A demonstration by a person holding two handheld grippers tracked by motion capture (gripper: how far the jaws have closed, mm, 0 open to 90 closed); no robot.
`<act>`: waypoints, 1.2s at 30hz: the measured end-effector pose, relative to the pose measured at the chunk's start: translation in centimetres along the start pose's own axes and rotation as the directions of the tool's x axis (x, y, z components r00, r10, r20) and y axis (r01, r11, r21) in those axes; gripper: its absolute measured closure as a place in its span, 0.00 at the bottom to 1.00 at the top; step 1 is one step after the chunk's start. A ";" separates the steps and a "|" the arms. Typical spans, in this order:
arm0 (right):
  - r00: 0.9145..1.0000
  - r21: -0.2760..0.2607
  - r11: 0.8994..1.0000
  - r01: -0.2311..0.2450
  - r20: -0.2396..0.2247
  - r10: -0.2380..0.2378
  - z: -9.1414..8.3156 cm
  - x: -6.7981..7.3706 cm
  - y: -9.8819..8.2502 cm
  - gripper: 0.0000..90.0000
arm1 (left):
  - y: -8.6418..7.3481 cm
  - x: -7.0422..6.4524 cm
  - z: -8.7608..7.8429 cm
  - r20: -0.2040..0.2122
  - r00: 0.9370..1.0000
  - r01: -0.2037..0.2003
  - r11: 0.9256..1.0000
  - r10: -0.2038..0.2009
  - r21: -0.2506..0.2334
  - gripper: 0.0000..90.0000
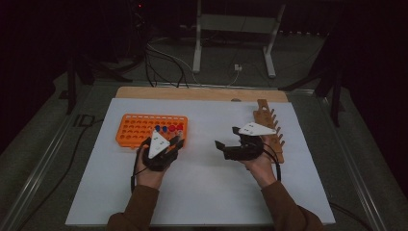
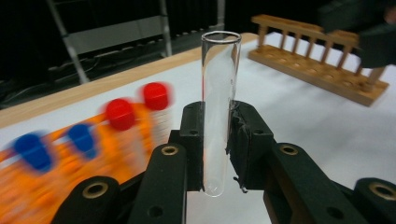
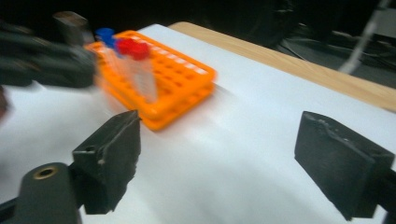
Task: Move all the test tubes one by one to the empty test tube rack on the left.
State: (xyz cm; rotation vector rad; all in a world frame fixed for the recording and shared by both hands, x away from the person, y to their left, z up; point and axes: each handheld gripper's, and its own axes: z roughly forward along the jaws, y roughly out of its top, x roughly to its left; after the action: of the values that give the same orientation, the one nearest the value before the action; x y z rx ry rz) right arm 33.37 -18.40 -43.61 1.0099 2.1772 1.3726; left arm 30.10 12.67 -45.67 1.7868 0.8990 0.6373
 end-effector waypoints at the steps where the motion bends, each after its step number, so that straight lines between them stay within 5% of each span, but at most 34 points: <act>1: 1.000 0.004 1.000 -0.007 0.021 0.007 -0.3 -0.3 -0.3 0.09 | -0.1 0.5 -0.5 -0.011 1.000 0.008 1.000 -0.008 -0.004 0.85; 6: 0.995 -0.007 0.999 -0.034 0.089 0.035 -1.9 -1.8 -1.4 0.02 | -0.7 2.9 -2.5 -0.102 0.994 0.034 0.999 -0.037 -0.034 0.84; 11: 0.993 -0.036 0.999 -0.039 0.109 0.043 -3.4 -2.4 -1.9 0.02 | -1.2 5.0 -3.5 -0.185 0.979 0.074 0.995 -0.085 -0.061 0.85; 23: 0.991 -0.039 0.999 -0.029 0.129 0.034 -4.4 -2.8 -2.6 0.02 | -2.6 7.6 -0.2 -0.291 0.951 0.105 0.994 -0.102 -0.005 0.85; 29: 0.990 -0.043 0.999 -0.030 0.139 0.036 -5.0 -3.0 -3.0 0.02 | -4.2 8.1 1.0 -0.284 0.955 0.123 0.987 -0.089 0.103 0.85; 36: 0.985 -0.046 0.998 -0.043 0.163 0.050 -6.4 -3.6 -4.4 0.02 | -4.9 8.4 0.9 -0.249 0.961 0.159 0.979 -0.123 0.130 0.85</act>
State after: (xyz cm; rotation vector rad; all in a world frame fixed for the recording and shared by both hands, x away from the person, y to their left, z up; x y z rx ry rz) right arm 30.09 -26.22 -44.89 1.1233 2.0080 1.3011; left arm 34.33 20.13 -50.36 1.7815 1.2560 0.7197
